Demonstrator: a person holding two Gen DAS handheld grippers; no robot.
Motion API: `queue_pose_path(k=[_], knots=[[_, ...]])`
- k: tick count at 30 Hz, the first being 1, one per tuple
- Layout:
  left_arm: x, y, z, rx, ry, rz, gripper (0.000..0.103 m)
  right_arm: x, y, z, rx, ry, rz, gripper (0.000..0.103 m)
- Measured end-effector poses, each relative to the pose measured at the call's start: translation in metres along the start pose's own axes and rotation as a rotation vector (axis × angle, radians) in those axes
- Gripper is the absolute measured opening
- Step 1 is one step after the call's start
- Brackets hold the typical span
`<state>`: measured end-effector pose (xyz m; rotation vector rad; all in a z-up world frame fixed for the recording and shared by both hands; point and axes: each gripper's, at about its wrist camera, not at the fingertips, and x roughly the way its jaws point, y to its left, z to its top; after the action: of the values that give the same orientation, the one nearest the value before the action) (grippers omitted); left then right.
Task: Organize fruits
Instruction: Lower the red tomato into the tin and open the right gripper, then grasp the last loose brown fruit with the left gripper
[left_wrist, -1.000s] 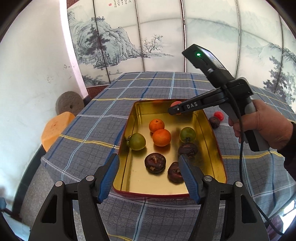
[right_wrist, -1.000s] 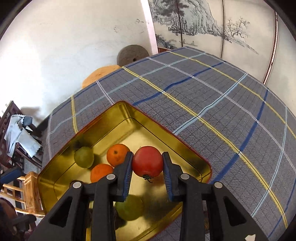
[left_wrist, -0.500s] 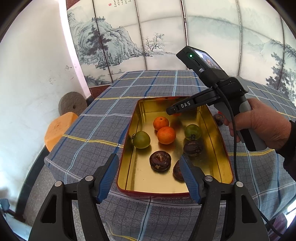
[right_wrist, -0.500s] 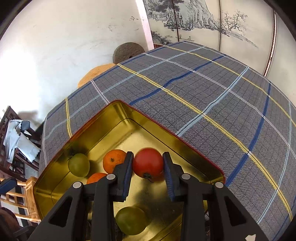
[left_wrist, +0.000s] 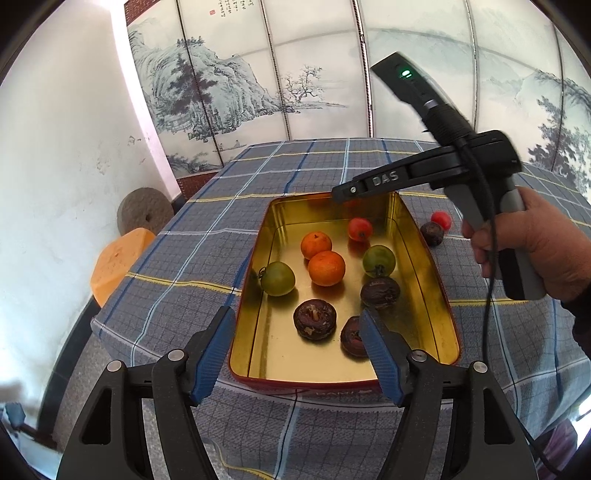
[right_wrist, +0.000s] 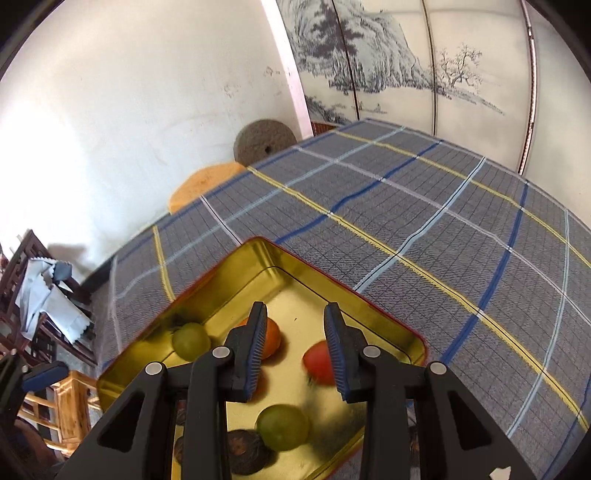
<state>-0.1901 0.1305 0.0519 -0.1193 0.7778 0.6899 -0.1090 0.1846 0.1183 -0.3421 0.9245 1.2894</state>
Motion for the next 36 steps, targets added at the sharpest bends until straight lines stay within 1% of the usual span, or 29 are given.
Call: queue_pose_path(k=[7,9,11,15,17,18,19,20,22,25,29,30,31,32,34,36], knots=[[-0.004,-0.008,0.0,0.031,-0.007,0.006,0.071,-0.039,-0.009,-0.022,0.024,-0.068,0.001,0.031],[-0.005,-0.012,0.001,0.042,-0.007,0.008,0.071,-0.049,-0.012,-0.03,0.03,-0.081,-0.013,0.035],[-0.007,-0.015,0.001,0.052,-0.01,0.01,0.071,-0.062,-0.019,-0.041,0.039,-0.094,-0.028,0.036],[-0.011,-0.021,0.003,0.074,-0.017,0.011,0.072,-0.084,-0.034,-0.065,0.057,-0.097,-0.075,0.036],[-0.013,-0.026,0.005,0.09,-0.021,0.007,0.072,-0.095,-0.044,-0.081,0.072,-0.096,-0.108,0.039],[-0.014,-0.029,0.006,0.107,-0.027,-0.002,0.072,-0.103,-0.052,-0.093,0.084,-0.096,-0.133,0.044],[-0.016,-0.033,0.007,0.13,-0.034,-0.014,0.072,-0.109,-0.059,-0.103,0.093,-0.091,-0.153,0.047],[-0.017,-0.037,0.009,0.152,-0.042,-0.026,0.072,-0.114,-0.067,-0.114,0.108,-0.084,-0.178,0.047],[-0.019,-0.047,0.013,0.207,-0.053,-0.077,0.072,-0.125,-0.084,-0.134,0.142,-0.07,-0.22,0.047],[-0.018,-0.065,0.027,0.309,-0.054,-0.205,0.072,-0.143,-0.116,-0.165,0.207,-0.058,-0.292,0.047],[-0.012,-0.1,0.049,0.451,-0.073,-0.292,0.072,-0.16,-0.147,-0.195,0.282,-0.06,-0.339,0.047],[-0.008,-0.108,0.056,0.486,-0.08,-0.31,0.071,-0.163,-0.151,-0.201,0.294,-0.062,-0.342,0.048],[0.0,-0.12,0.065,0.543,-0.089,-0.326,0.071,-0.165,-0.156,-0.207,0.31,-0.067,-0.335,0.048],[0.005,-0.127,0.071,0.584,-0.092,-0.336,0.071,-0.165,-0.159,-0.21,0.321,-0.07,-0.33,0.05],[0.023,-0.143,0.084,0.68,-0.062,-0.416,0.071,-0.172,-0.159,-0.213,0.322,-0.096,-0.318,0.054],[0.041,-0.154,0.093,0.748,-0.036,-0.443,0.071,-0.174,-0.156,-0.214,0.309,-0.112,-0.312,0.061]])
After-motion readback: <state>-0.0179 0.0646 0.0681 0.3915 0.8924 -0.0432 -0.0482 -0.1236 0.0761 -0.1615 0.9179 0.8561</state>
